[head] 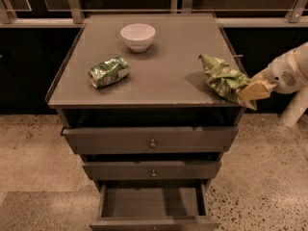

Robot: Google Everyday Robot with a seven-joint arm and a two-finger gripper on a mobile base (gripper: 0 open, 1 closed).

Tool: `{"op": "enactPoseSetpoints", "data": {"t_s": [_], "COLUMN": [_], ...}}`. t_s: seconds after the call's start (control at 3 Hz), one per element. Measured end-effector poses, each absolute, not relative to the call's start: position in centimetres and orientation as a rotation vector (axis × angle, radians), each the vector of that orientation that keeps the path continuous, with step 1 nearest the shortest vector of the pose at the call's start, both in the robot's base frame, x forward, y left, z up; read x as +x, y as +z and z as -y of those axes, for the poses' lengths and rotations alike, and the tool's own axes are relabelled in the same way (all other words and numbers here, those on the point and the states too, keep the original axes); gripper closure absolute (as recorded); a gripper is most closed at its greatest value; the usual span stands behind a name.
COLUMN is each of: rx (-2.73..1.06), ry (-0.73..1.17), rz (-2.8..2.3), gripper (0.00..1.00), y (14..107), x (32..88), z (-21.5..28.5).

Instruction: Place green jalapeno chip bag into bottom drawer

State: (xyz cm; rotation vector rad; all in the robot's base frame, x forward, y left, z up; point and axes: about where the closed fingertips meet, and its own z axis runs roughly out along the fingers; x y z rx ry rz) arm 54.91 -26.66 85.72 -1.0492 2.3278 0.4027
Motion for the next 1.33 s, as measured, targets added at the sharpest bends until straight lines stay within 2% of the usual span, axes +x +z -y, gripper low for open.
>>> {"op": "enactPoseSetpoints", "data": {"t_s": [0.33,0.67,1.33], "rx": [-1.000,-1.000,-1.005], "ry": [0.581,0.581,0.627], "rz": [-2.373,-2.373,-2.517], "gripper": [1.00,1.00,1.00], "y": [83.0,83.0,78.5], "x": [51.1,51.1,44.7], "z": [26.0,26.0,26.9]}}
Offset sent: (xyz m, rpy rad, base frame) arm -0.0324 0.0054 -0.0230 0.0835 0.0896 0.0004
